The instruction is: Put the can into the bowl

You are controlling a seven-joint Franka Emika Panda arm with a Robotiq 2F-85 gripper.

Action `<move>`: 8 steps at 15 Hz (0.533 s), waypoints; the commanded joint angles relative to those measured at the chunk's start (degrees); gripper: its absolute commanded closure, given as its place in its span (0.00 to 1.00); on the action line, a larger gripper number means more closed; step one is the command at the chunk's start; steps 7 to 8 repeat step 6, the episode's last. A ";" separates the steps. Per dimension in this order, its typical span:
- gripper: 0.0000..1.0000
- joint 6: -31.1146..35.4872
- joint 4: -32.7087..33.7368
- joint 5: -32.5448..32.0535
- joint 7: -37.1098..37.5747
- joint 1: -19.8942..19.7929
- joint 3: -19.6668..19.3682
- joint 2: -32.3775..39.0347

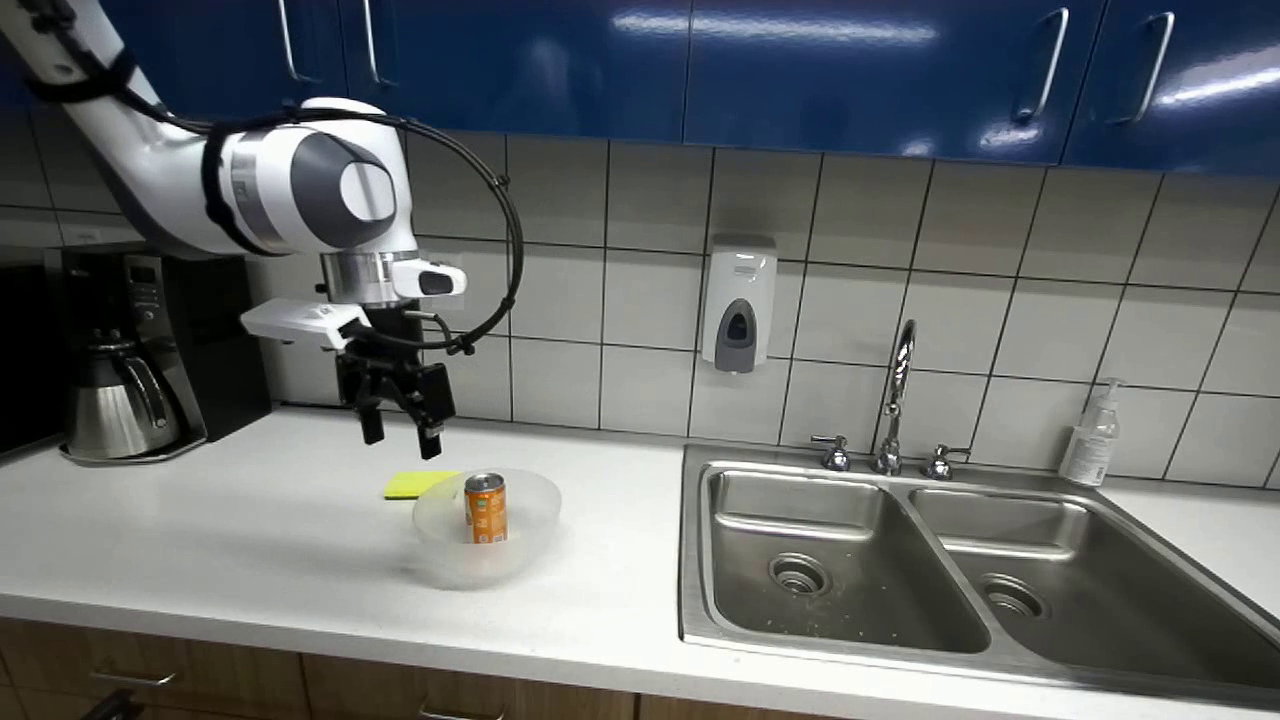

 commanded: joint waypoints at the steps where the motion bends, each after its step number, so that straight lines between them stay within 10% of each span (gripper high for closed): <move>1: 0.00 -4.05 -8.66 -2.73 0.83 -2.60 4.39 -10.65; 8: 0.00 -2.72 -7.79 -0.24 -0.71 -3.36 5.52 -8.75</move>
